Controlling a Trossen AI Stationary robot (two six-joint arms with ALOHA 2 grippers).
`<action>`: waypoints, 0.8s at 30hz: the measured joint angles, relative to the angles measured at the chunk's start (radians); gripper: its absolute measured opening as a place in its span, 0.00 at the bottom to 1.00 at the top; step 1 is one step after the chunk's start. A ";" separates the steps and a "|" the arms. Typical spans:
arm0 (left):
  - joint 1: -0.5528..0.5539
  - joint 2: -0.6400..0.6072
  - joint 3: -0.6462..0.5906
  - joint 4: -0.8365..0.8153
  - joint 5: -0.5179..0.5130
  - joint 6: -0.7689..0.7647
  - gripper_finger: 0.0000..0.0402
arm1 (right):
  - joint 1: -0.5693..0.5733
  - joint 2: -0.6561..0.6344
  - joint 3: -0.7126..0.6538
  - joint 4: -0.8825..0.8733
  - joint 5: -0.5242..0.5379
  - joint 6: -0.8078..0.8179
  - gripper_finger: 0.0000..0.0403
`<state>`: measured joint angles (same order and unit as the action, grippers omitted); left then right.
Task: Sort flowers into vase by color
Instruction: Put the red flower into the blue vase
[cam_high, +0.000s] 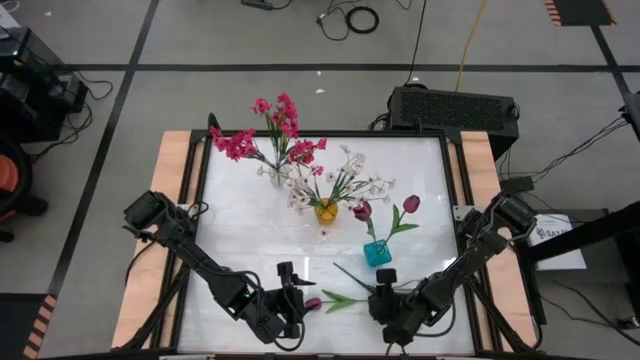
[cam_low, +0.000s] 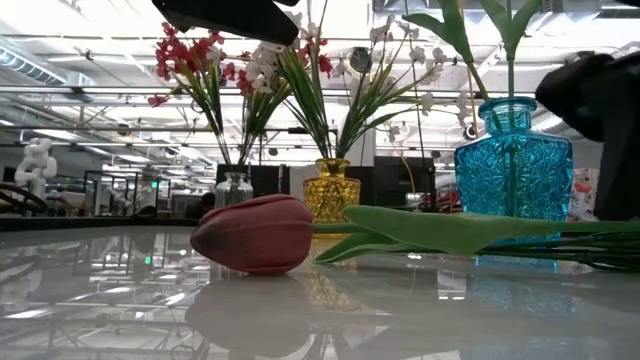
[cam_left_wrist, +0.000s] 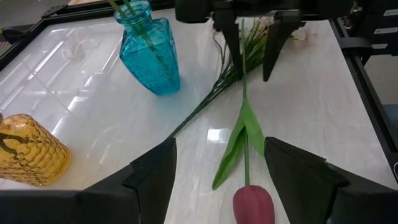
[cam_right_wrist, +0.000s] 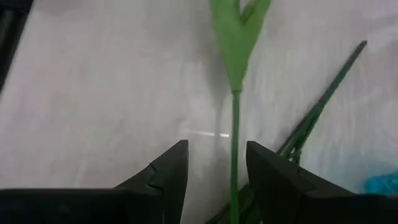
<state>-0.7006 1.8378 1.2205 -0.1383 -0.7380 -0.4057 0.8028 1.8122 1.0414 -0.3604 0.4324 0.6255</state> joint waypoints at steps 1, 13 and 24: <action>0.000 0.000 0.000 0.000 0.000 0.000 0.62 | -0.001 0.001 -0.001 -0.001 -0.007 -0.002 0.38; 0.000 0.000 0.000 -0.001 0.000 0.000 0.62 | -0.013 0.005 -0.001 -0.009 -0.047 0.020 0.16; 0.000 0.000 0.000 0.000 -0.001 0.002 0.62 | -0.016 -0.005 -0.001 -0.016 -0.046 0.028 0.01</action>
<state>-0.7006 1.8378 1.2205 -0.1387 -0.7391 -0.4035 0.7868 1.8070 1.0409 -0.3761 0.3866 0.6533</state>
